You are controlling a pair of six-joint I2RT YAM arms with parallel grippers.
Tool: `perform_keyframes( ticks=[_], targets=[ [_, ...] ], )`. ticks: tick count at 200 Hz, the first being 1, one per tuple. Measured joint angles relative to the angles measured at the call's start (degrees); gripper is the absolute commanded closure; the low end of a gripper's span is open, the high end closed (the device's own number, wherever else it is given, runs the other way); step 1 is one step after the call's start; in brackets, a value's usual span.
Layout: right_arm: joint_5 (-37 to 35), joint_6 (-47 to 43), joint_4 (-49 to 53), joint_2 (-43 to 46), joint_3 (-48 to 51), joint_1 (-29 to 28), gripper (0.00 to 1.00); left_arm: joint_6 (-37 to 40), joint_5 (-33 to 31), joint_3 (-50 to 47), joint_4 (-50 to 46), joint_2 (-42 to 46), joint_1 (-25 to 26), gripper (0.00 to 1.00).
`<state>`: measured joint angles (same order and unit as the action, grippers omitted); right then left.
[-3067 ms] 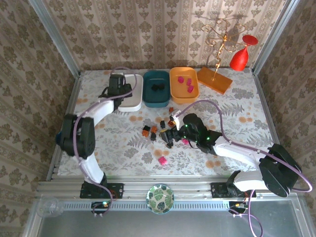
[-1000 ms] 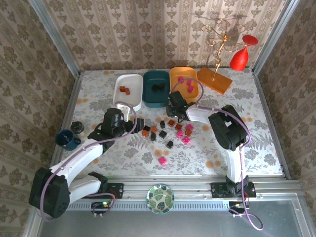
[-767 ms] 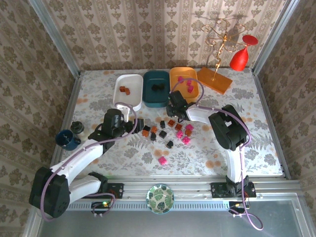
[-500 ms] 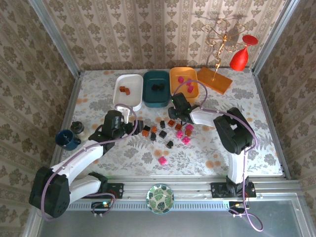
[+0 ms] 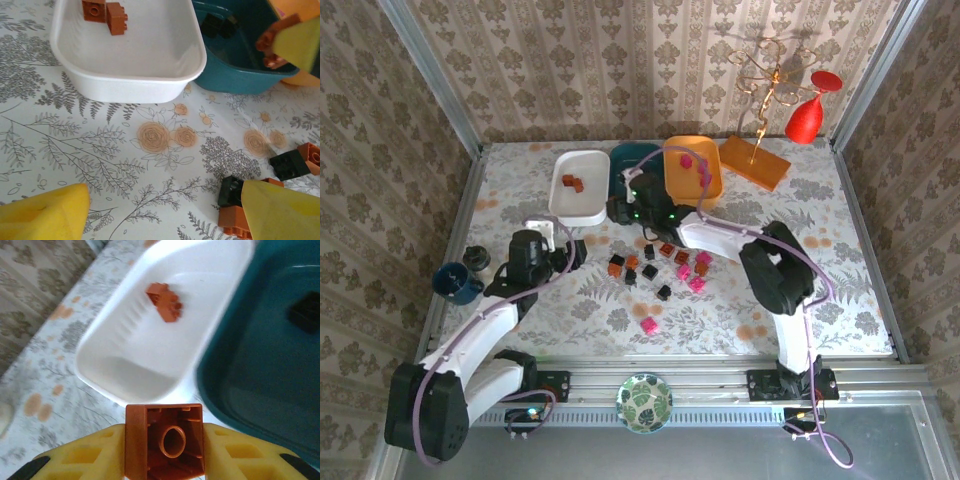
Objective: Sort the legos into containers by color
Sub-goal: Place the lego in the container.
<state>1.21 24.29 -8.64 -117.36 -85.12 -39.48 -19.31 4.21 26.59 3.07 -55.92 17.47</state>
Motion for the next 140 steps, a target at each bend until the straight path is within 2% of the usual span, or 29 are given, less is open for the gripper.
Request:
perform_keyframes(
  ticks=[44, 88, 117, 140],
  targets=[
    [2.36, 3.02, -1.64, -13.07, -15.85, -0.22, 0.57, -0.22, -1.25, -0.7, 0.04, 1.46, -0.33, 0.19],
    [2.25, 2.67, 1.33, -25.59, -33.16, -0.11, 0.44, -0.22, -1.64, -1.44, 1.05, 1.46, -0.44, 0.19],
    [2.32, 0.96, 5.25, -28.22, -39.63, 0.11, 0.38, -0.22, -1.62, -2.1, 1.36, 1.46, -0.5, 0.19],
    [3.19, -0.55, 6.47, -26.25, -38.97, 0.33, 0.35, -0.24, -0.72, -2.25, 1.66, 1.46, -0.66, 0.18]
  ],
)
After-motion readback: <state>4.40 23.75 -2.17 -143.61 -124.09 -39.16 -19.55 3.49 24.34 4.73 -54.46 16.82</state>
